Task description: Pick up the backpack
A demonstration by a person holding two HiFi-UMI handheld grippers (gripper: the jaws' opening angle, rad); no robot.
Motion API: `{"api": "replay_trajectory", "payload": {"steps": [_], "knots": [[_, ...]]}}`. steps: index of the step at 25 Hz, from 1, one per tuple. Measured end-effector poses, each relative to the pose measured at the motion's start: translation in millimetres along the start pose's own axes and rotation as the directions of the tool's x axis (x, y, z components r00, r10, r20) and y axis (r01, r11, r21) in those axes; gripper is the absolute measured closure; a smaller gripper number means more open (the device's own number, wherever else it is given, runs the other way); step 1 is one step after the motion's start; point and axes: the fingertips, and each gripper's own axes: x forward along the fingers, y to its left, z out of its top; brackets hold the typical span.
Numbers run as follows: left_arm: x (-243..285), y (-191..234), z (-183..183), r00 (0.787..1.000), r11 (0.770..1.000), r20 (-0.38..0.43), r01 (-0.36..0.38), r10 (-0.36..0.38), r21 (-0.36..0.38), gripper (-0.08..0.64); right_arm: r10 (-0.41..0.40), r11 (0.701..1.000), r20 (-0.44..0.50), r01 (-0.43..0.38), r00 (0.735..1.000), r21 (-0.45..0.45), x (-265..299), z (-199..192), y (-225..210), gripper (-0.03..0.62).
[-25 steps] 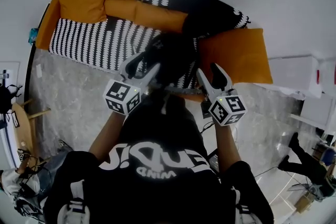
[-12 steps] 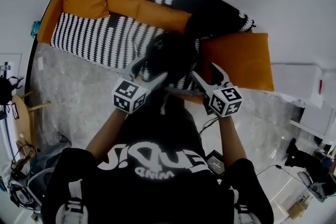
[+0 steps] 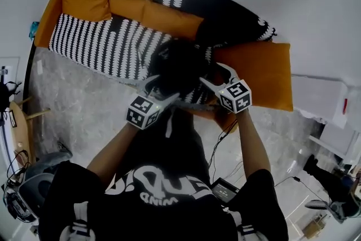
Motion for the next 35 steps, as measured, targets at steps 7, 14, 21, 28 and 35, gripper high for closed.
{"api": "replay_trajectory", "payload": {"steps": [7,14,21,28,35], "knots": [[33.7,6.0,-25.5,0.998,1.000,-0.064,0.008,-0.009,-0.027,0.189,0.139,0.985,-0.092,-0.147,0.986,-0.095,40.4,-12.5,-36.8,0.273],[63.0,17.0,-41.0,0.997,0.998,-0.079,-0.014,0.010,-0.055,0.189,0.294,0.952,-0.134,-0.302,0.947,-0.044,78.2,-28.2,-46.4,0.266],[80.1,28.5,-41.6,0.998,0.992,-0.066,-0.020,0.012,-0.122,0.211,0.369,0.916,-0.188,-0.391,0.910,-0.091,103.4,-30.1,-37.4,0.330],[81.8,37.1,-41.2,0.998,0.981,-0.062,-0.024,0.012,-0.195,0.305,0.357,0.922,-0.181,-0.377,0.916,-0.089,115.1,-34.6,-36.7,0.410],[81.2,44.2,-42.5,0.996,0.975,-0.072,-0.063,0.048,-0.212,0.430,0.295,0.945,-0.180,-0.314,0.939,-0.093,121.4,-37.3,-36.1,0.473]]}}
